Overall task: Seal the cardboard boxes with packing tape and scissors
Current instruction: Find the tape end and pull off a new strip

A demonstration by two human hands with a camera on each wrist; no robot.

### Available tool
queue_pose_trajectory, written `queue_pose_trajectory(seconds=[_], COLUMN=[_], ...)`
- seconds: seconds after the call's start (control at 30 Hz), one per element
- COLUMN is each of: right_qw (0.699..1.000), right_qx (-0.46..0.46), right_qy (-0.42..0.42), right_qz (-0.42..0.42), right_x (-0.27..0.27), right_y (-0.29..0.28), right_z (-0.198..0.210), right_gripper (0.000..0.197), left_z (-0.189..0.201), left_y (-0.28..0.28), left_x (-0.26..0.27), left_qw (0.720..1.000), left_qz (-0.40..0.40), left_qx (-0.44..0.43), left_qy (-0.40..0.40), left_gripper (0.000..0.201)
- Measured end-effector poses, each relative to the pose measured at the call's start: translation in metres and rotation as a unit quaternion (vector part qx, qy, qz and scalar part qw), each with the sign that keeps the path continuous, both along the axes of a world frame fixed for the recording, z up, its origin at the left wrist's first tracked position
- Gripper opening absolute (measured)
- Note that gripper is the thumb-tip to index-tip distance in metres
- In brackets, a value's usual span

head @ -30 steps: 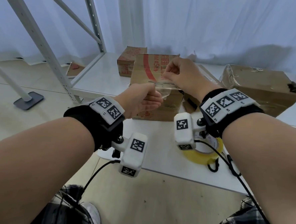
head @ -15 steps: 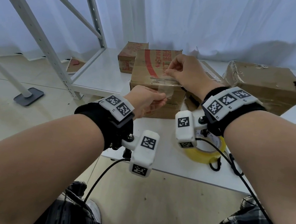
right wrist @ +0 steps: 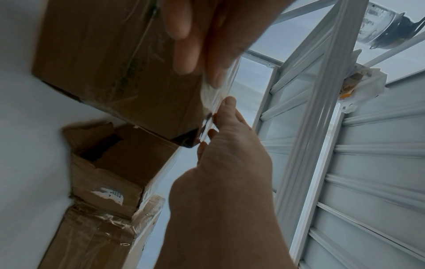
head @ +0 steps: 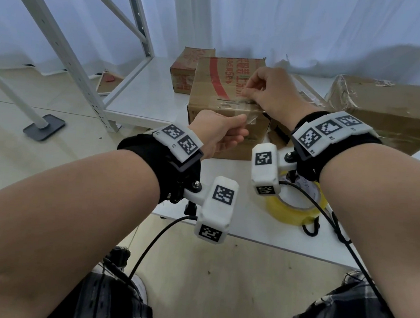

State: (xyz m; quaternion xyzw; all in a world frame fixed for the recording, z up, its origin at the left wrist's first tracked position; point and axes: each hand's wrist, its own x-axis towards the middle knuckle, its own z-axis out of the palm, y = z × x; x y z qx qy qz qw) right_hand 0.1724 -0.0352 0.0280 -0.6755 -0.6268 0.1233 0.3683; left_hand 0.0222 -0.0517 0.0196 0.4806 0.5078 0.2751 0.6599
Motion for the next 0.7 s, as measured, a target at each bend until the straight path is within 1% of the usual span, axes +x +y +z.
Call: queue_pose_trajectory(seconds=[0.1, 0.17, 0.27, 0.3, 0.33, 0.37, 0.4, 0.43, 0.47, 0.5, 0.53, 0.6, 0.67, 0.7], right_qw=[1.0, 0.999, 0.997, 0.997, 0.997, 0.996, 0.994, 0.989, 0.981, 0.973, 0.965, 0.956, 0.957, 0.959], right_qx=[-0.015, -0.029, -0.036, -0.026, 0.006, 0.042, 0.06, 0.055, 0.021, -0.027, -0.068, -0.108, -0.108, -0.103], right_qy=[-0.019, -0.016, 0.001, -0.017, -0.044, -0.07, -0.094, -0.118, -0.144, -0.169, -0.193, -0.228, -0.229, -0.227], right_qz=[-0.011, -0.026, -0.064, -0.074, -0.068, -0.037, 0.017, 0.077, 0.128, 0.157, 0.164, 0.151, 0.14, 0.136], right_x=[0.002, 0.004, 0.011, 0.011, 0.009, 0.007, 0.005, 0.004, 0.003, 0.004, 0.007, 0.013, 0.011, 0.009], right_y=[0.002, 0.002, 0.005, 0.003, -0.001, -0.007, -0.012, -0.016, -0.022, -0.027, -0.029, -0.031, -0.032, -0.032], right_z=[-0.002, -0.004, -0.009, -0.009, -0.007, -0.004, -0.002, -0.002, -0.004, -0.008, -0.013, -0.019, -0.024, -0.026], right_gripper=[0.014, 0.019, 0.044, 0.046, 0.041, 0.032, 0.024, 0.026, 0.031, 0.037, 0.041, 0.047, 0.049, 0.05], left_z=[-0.001, -0.002, -0.004, -0.004, -0.005, -0.006, -0.007, -0.008, -0.009, -0.01, -0.011, -0.013, -0.015, -0.015], left_y=[0.0, 0.001, 0.002, 0.002, 0.002, 0.002, 0.003, 0.004, 0.004, 0.005, 0.005, 0.005, 0.005, 0.006], left_x=[0.001, 0.002, 0.003, 0.003, 0.003, 0.002, 0.002, 0.001, 0.001, 0.001, 0.001, 0.003, 0.002, 0.0], left_qw=[1.0, 0.999, 0.998, 0.998, 0.998, 0.998, 0.997, 0.997, 0.997, 0.996, 0.995, 0.993, 0.988, 0.984], left_qz=[0.001, 0.0, -0.002, -0.003, -0.006, -0.009, -0.011, -0.013, -0.014, -0.014, -0.014, -0.011, -0.016, -0.035], left_qx=[0.02, 0.028, 0.037, 0.042, 0.047, 0.052, 0.057, 0.062, 0.068, 0.075, 0.084, 0.105, 0.127, 0.136], left_qy=[0.017, 0.029, 0.041, 0.043, 0.045, 0.045, 0.044, 0.044, 0.043, 0.043, 0.047, 0.059, 0.084, 0.108], left_gripper=[0.018, 0.019, 0.019, 0.019, 0.019, 0.019, 0.02, 0.021, 0.022, 0.023, 0.023, 0.024, 0.027, 0.027])
